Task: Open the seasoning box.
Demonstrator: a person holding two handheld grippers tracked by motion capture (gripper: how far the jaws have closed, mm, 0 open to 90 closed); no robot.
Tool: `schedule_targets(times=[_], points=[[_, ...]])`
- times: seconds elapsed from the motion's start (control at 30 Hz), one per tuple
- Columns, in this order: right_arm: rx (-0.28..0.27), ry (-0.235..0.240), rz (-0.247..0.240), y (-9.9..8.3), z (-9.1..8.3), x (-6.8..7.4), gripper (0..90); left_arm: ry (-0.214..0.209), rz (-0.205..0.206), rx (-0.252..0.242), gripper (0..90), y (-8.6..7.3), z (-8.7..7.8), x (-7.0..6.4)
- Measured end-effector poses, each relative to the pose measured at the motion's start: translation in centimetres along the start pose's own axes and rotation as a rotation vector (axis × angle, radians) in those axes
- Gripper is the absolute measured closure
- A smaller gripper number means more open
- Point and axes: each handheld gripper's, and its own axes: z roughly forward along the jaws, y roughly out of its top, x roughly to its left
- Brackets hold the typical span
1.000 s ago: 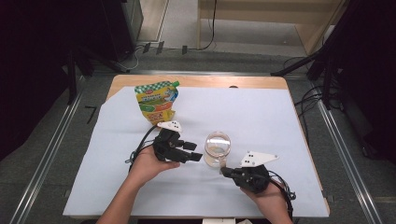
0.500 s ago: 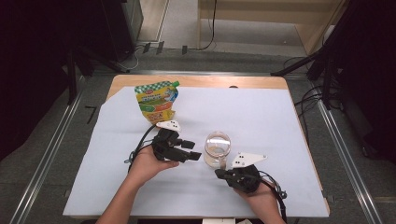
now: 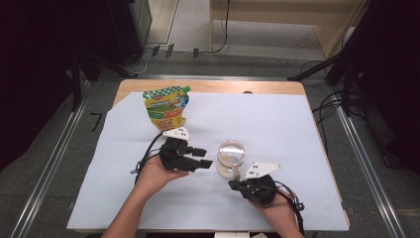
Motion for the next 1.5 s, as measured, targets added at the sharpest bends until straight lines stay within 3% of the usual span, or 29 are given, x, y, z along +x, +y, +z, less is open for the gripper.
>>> schedule_targets(times=[0.37, 0.8, 1.5], points=[[0.014, -0.026, 0.016, -0.1, -0.6, -0.7, 90.0, -0.009, -0.027, -0.002, 46.9, 0.1, -0.1, 0.1], [0.015, -0.068, 0.061, -0.2, -1.6, -2.5, 90.0, 0.005, -0.013, 0.011, 43.7, 0.2, 0.0, 0.2], [-0.022, -0.18, 0.144, 0.0, -3.0, -6.8, 90.0, 0.017, -0.004, 0.032, 38.3, 0.1, 0.8, 0.2]])
